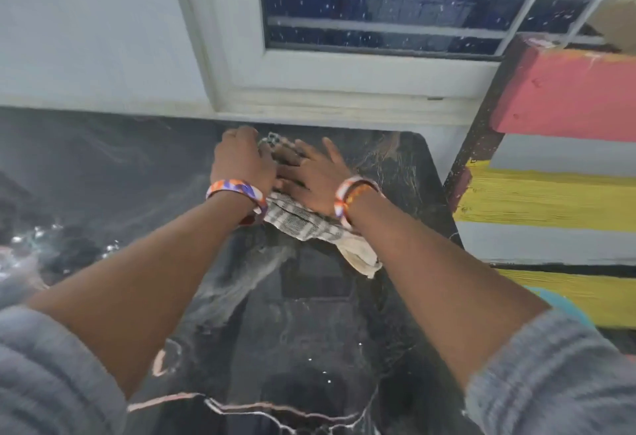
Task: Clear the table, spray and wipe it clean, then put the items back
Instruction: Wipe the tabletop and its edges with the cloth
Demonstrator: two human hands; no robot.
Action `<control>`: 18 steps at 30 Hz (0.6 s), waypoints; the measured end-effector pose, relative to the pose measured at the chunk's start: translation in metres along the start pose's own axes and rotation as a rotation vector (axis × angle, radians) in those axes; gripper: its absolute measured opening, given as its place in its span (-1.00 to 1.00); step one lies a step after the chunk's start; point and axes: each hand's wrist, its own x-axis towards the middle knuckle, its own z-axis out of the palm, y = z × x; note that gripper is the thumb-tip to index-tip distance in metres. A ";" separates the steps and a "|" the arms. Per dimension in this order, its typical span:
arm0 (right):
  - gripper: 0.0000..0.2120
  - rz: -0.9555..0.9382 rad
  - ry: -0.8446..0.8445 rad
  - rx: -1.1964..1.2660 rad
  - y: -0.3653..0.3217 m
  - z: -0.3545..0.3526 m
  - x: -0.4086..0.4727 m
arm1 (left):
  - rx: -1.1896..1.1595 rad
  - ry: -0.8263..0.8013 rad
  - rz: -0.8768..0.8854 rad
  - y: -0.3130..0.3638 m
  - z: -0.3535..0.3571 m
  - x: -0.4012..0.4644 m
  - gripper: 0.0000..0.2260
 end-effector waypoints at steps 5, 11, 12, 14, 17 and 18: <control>-0.53 0.299 0.005 0.040 0.049 0.009 0.010 | 0.028 0.040 0.007 0.011 0.007 -0.005 -0.69; -0.49 0.846 0.067 0.182 0.093 0.009 -0.055 | 0.036 -0.025 0.096 0.022 0.001 -0.023 -0.73; -0.49 0.907 0.071 0.181 0.087 0.010 -0.067 | 0.035 -0.051 0.117 0.021 -0.001 -0.029 -0.74; -0.48 1.013 0.091 0.199 0.072 0.011 -0.089 | 0.044 -0.103 0.163 0.017 -0.005 -0.040 -0.75; -0.48 1.121 0.113 0.249 0.041 0.017 -0.127 | 0.039 -0.182 0.229 0.011 -0.018 -0.062 -0.75; -0.48 1.148 0.120 0.245 0.029 0.020 -0.141 | 0.034 -0.208 0.269 0.010 -0.023 -0.070 -0.75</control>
